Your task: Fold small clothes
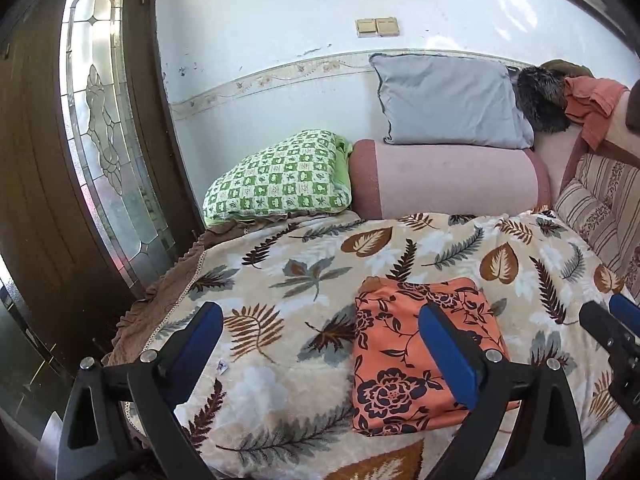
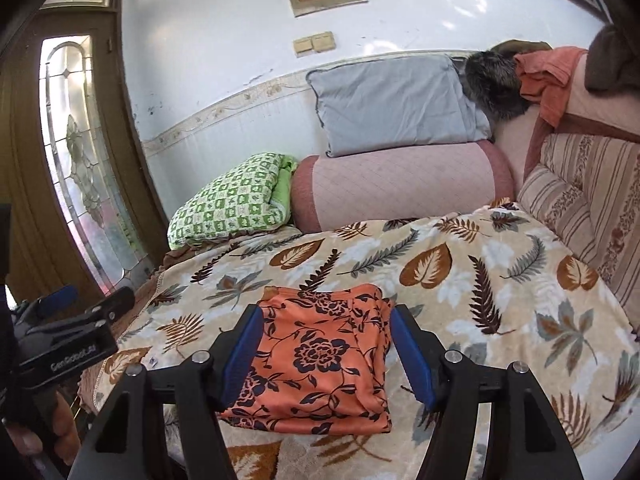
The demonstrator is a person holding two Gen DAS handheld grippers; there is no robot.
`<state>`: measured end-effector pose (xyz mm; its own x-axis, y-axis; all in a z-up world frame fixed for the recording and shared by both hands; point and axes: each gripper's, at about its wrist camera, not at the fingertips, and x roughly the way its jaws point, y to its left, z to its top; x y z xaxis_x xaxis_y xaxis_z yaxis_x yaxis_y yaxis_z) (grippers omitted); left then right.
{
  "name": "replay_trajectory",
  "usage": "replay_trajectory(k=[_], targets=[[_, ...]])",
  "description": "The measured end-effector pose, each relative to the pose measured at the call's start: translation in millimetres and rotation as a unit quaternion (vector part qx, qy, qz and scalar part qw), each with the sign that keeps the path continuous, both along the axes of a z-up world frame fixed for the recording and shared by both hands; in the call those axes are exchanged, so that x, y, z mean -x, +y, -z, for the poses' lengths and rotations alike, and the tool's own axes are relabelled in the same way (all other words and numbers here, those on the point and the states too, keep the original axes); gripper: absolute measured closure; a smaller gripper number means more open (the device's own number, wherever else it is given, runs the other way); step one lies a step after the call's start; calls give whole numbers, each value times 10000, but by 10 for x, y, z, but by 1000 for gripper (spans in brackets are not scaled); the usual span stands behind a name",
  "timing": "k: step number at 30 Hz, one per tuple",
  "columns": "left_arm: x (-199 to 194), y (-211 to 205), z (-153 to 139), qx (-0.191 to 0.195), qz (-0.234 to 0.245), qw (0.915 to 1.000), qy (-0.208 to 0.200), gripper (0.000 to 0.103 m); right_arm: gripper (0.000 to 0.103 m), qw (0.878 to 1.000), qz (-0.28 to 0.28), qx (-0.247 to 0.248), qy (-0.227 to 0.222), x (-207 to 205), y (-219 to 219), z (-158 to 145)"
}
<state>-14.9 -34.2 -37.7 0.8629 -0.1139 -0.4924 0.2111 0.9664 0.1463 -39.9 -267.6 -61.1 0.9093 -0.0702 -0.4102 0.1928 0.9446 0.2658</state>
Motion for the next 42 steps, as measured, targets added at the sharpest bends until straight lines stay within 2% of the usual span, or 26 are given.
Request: replay_trajectory(k=[4,25,42], targets=[[10,38,-43,81,-14,10000,-5,5,34,9998,-13,167,59,-18,73,-6],[15,160,-161,388,-26,9992,8,5,34,9996,-191,171,155,-91,202,7],[-34,226,-126,488,-106,9987,85,4,34,9996,-197,119,182,-118,221,24]])
